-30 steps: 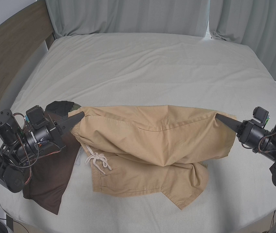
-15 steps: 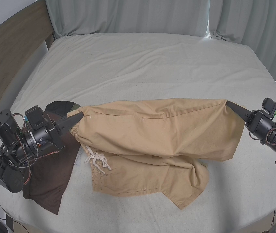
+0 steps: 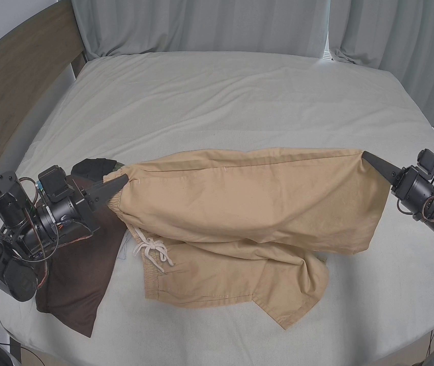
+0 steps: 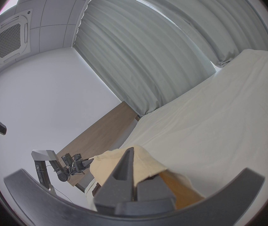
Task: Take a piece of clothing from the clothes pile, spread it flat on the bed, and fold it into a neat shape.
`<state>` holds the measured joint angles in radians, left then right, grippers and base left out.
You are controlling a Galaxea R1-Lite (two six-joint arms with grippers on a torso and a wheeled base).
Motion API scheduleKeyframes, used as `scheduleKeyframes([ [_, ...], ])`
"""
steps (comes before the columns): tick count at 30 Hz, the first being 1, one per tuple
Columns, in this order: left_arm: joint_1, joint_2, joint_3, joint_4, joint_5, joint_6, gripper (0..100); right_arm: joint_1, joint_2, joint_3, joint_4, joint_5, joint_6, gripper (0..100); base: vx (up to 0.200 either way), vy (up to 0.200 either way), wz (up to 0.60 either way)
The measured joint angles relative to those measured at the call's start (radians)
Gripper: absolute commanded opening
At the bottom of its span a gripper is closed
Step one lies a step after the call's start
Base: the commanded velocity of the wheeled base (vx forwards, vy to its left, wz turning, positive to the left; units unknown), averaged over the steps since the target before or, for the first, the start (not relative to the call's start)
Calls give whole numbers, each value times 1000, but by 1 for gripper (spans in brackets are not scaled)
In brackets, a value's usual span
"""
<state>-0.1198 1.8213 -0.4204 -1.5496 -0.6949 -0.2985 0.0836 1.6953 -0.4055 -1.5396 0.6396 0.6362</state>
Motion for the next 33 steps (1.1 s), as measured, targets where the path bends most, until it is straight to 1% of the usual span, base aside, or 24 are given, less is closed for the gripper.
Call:
scheduleKeyframes([
  [9,22,3,-3,0,1,0,0,-21,3,-8,0,1,1,0,0,0,0],
  [25,48,2,-9,1,2,0,0,-25,8,-7,0,1,0,0,0,0,0],
  [33,40,-5,0,1,16,12,0,-17,24,-5,0,0,-31,0,0,0,0],
])
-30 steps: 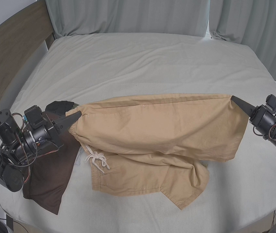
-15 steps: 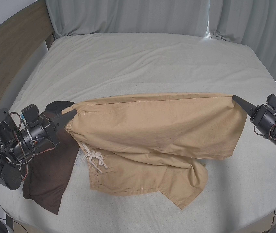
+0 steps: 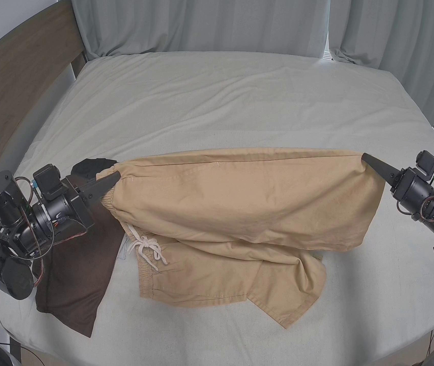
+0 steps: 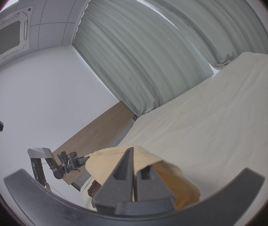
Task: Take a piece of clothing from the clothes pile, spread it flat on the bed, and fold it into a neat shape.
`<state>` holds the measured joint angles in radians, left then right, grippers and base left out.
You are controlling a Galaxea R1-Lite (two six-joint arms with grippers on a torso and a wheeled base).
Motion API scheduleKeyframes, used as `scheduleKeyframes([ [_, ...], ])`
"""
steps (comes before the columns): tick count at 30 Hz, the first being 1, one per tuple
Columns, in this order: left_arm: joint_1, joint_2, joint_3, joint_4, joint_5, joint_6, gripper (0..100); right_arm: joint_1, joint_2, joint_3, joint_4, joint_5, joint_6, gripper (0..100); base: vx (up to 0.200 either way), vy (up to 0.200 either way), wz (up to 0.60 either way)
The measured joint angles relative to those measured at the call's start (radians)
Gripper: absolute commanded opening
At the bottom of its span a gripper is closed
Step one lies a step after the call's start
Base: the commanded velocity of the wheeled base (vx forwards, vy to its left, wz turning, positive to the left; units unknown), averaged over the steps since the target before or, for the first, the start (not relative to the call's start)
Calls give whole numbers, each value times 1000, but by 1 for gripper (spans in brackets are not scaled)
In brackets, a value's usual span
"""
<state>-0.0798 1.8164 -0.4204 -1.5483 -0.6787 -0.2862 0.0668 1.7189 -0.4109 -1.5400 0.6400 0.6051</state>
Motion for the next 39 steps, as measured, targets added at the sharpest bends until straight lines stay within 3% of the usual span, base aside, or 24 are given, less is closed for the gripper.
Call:
scheduleKeyframes([
  [18,-2,31,-58,1,62,-10,0,-14,147,-155,0,-6,-20,0,0,0,0],
  [26,-6,87,-123,1,127,-98,0,-18,246,-237,0,-9,-19,0,0,0,0],
  [39,-1,187,-202,0,133,-134,0,-18,414,-396,0,-12,-17,0,0,0,0],
])
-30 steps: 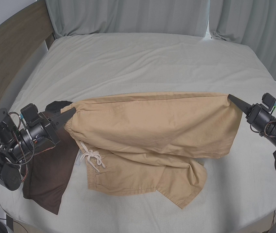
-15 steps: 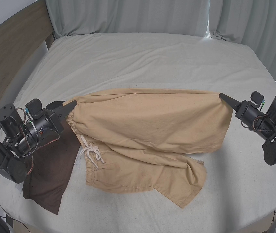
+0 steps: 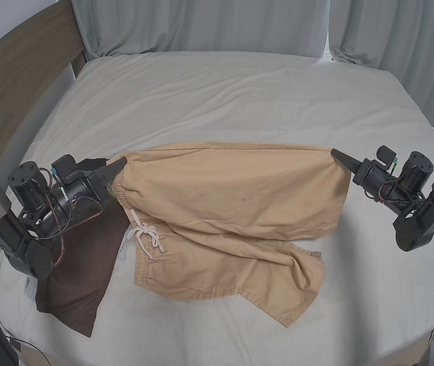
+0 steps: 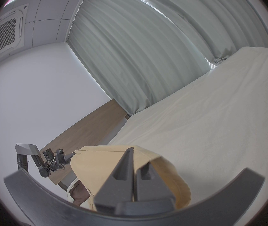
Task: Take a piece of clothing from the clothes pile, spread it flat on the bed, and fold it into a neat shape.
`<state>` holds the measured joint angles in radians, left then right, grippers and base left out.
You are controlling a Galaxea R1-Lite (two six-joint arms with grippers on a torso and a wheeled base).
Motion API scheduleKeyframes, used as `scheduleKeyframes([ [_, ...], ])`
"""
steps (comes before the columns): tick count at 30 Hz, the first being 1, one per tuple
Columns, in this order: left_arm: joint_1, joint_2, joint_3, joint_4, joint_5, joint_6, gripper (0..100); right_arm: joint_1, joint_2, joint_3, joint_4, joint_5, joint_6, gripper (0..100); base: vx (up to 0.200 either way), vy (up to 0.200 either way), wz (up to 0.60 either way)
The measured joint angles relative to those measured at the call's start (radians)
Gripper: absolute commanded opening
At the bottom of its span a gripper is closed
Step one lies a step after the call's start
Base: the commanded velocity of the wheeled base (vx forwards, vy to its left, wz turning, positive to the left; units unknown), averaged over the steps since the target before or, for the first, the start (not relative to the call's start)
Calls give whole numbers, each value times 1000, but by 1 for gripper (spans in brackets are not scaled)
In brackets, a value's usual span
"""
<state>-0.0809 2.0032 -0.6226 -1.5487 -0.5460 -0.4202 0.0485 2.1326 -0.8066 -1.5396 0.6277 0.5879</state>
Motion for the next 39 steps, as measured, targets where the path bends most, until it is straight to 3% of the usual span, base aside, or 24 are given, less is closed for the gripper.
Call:
scheduleKeyframes([
  [13,3,140,-145,-1,9,0,0,3,109,-164,5,0,0,0,0,0,0],
  [21,-4,248,-276,-1,70,-2,0,-5,193,-283,52,0,1,0,0,0,0],
  [39,-2,402,-476,-1,86,-71,0,-14,369,-528,111,-1,0,0,0,0,0],
])
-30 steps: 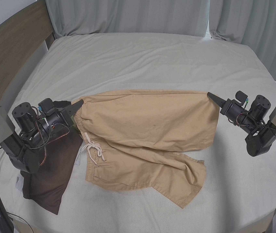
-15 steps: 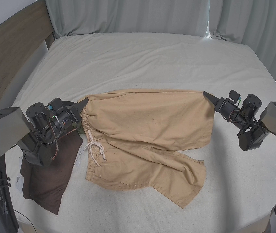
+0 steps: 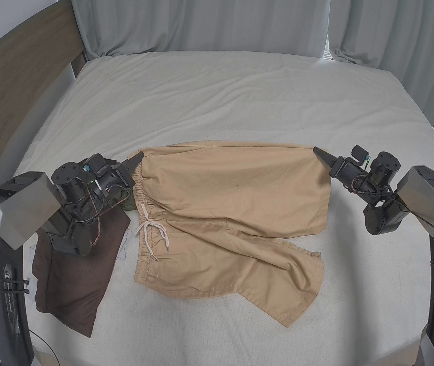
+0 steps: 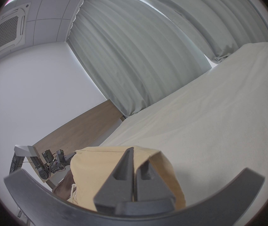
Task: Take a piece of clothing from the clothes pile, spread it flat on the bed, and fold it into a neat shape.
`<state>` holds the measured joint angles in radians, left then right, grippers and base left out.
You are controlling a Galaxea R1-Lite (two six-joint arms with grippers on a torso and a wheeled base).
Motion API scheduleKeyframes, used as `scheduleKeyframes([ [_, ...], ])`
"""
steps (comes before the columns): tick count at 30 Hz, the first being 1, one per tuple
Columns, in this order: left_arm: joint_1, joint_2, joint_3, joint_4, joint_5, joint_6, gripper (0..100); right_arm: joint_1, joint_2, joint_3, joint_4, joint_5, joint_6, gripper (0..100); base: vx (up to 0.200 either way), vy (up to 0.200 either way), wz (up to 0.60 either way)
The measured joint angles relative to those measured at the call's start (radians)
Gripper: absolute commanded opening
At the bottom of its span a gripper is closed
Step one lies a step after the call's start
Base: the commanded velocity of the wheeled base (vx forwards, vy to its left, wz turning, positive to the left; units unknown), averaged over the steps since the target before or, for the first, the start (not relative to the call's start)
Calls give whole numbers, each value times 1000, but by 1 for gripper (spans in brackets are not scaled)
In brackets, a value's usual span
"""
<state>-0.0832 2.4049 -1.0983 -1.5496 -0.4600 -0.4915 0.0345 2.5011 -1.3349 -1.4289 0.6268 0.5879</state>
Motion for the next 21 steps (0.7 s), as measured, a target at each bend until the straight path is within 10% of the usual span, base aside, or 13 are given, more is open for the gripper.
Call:
scheduleKeyframes([
  [21,4,96,-140,1,0,-54,0,2,44,-83,46,-1,0,0,0,0,0],
])
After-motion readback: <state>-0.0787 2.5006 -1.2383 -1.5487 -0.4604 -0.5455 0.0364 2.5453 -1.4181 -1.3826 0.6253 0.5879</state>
